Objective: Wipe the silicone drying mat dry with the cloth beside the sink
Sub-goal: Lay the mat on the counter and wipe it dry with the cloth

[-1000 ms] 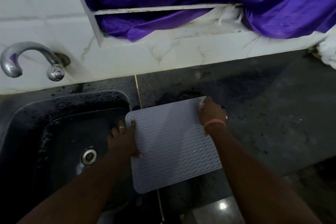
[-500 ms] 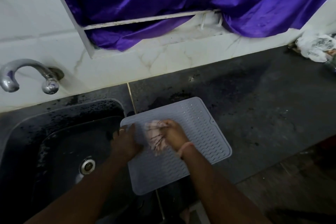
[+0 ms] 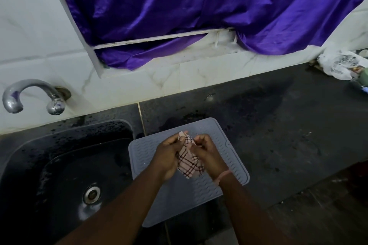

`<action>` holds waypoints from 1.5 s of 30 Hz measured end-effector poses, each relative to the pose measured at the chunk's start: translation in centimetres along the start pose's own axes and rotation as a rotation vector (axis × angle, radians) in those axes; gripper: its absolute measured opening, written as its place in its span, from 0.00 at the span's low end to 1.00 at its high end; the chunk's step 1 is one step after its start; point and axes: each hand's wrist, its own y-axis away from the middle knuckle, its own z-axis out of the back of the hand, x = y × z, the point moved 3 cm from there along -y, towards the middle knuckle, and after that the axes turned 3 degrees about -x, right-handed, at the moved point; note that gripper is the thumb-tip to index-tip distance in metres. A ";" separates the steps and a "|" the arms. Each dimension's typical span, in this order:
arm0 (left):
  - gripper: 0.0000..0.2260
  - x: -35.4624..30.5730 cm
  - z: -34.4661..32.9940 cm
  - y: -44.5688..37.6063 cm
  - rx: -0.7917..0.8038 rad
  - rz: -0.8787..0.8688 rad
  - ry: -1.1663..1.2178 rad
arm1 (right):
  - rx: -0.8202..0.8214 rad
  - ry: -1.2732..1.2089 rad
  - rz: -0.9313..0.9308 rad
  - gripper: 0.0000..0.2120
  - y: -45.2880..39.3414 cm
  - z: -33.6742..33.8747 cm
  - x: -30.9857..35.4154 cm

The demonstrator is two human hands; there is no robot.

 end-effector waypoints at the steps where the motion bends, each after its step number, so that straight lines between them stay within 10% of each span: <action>1: 0.13 0.3 -0.6 -0.2 0.008 0.027 0.076 | 0.002 0.055 0.091 0.12 0.3 -0.3 0.3; 8: 0.13 2.3 -3.2 -2.7 -0.096 0.158 0.189 | -0.075 0.099 0.132 0.27 0.1 -0.2 -1.8; 14: 0.22 2.0 3.1 -4.4 -0.487 -0.121 -1.151 | -0.514 0.428 -0.061 0.15 -6.8 5.1 -2.3; 18: 0.50 3.1 6.0 -3.7 -0.268 0.168 -1.605 | -0.410 0.984 -0.040 0.17 -10.4 7.6 -3.1; 26: 0.63 1.4 5.8 -5.9 -0.190 0.200 -1.693 | -0.389 1.022 0.020 0.18 -12.3 8.5 -3.7; 45: 0.55 1.0 6.4 -5.8 -0.235 0.047 -1.778 | -0.117 1.310 -0.205 0.17 -15.7 1.2 -2.3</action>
